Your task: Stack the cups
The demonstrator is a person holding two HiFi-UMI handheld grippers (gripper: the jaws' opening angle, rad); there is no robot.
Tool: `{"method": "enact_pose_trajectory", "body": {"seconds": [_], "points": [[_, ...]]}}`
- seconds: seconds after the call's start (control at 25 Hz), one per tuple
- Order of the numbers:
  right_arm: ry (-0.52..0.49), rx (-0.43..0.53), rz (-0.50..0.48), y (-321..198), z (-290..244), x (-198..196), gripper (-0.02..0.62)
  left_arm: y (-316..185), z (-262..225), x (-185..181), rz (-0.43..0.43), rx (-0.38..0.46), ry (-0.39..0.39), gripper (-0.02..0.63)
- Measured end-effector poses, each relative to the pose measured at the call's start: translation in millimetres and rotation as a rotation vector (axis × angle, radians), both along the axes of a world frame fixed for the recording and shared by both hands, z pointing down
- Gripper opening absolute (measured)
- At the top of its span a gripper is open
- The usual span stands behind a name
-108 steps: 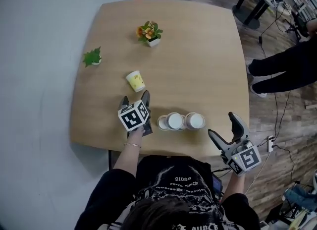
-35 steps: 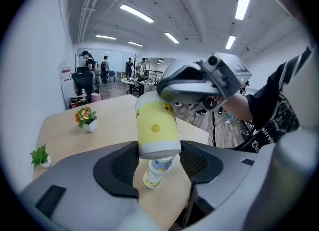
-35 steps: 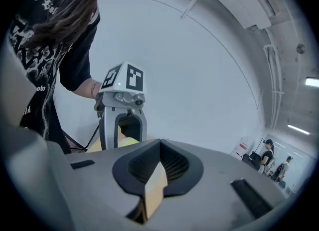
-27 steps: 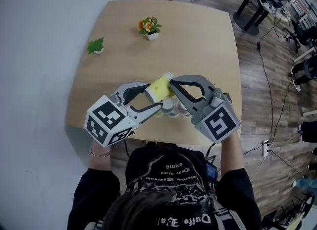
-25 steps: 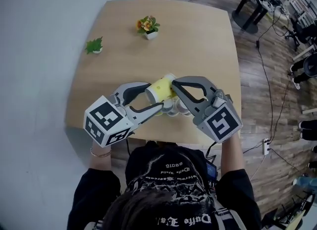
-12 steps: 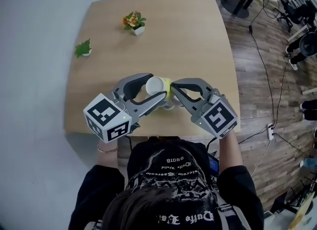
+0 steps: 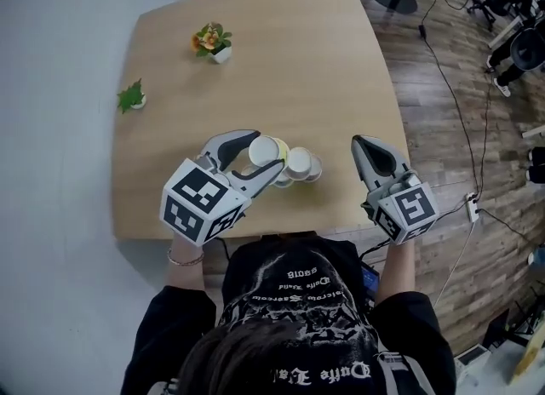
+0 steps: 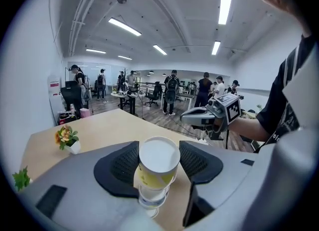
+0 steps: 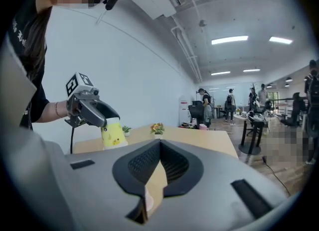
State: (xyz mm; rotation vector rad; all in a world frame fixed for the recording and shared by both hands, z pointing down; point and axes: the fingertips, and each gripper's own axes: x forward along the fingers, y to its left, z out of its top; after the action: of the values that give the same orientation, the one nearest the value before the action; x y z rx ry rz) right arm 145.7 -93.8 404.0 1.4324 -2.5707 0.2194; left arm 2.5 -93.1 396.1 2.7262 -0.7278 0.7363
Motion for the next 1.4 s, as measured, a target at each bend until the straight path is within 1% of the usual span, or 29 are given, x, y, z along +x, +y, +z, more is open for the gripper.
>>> {"method": "enact_pose_trajectory", "body": {"seconds": [0.16, 0.32, 0.4, 0.48, 0.52, 0.64, 0.88, 0.96, 1.0, 1.12, 1.24, 1.32, 1.4], "points": [[-0.024, -0.023, 0.060, 6.2, 9.6, 23.5, 0.005, 0.5, 2.6, 7.5, 0.015, -0.026, -0.043, 0.258], [-0.025, -0.028, 0.076, 6.9, 13.4, 29.8, 0.005, 3.1, 5.9, 16.0, 0.063, -0.031, -0.067, 0.258], [-0.021, -0.029, 0.072, 6.1, 14.1, 30.2, 0.005, 5.6, 11.4, 19.0, 0.097, -0.019, -0.119, 0.258], [-0.023, -0.028, 0.065, 5.2, 13.5, 29.9, 0.005, 6.3, 17.2, 20.3, 0.113, 0.001, -0.171, 0.258], [-0.025, -0.027, 0.062, 4.9, 13.0, 29.6, 0.005, 6.5, 18.1, 21.0, 0.114, 0.003, -0.176, 0.258], [-0.026, -0.027, 0.056, 3.8, 12.2, 28.3, 0.005, 7.8, 17.5, 22.3, 0.111, -0.002, -0.154, 0.258], [-0.027, -0.034, 0.052, -1.1, 14.5, 26.3, 0.005, -0.3, 19.3, 15.4, 0.054, -0.021, -0.115, 0.261], [-0.029, -0.040, 0.050, -2.1, 15.9, 25.8, 0.005, 0.0, 17.5, 16.4, 0.060, -0.027, -0.083, 0.273], [-0.030, -0.043, 0.048, -2.4, 17.0, 25.3, 0.005, 1.8, 16.2, 17.8, 0.072, -0.040, -0.056, 0.298], [-0.030, -0.050, 0.043, -3.4, 20.0, 24.2, 0.005, 4.5, 11.7, 20.0, 0.088, -0.079, 0.023, 0.339], [-0.033, -0.052, 0.041, -3.9, 20.8, 24.6, 0.005, 0.0, 1.9, 18.2, 0.056, -0.092, 0.107, 0.378], [-0.036, -0.052, 0.040, -3.7, 21.0, 24.2, 0.005, -5.4, -11.1, 13.8, 0.020, -0.095, 0.200, 0.411], [-0.040, -0.048, 0.037, -3.5, 20.5, 22.2, 0.005, -11.9, -26.7, 4.4, -0.024, -0.077, 0.290, 0.416]]}}
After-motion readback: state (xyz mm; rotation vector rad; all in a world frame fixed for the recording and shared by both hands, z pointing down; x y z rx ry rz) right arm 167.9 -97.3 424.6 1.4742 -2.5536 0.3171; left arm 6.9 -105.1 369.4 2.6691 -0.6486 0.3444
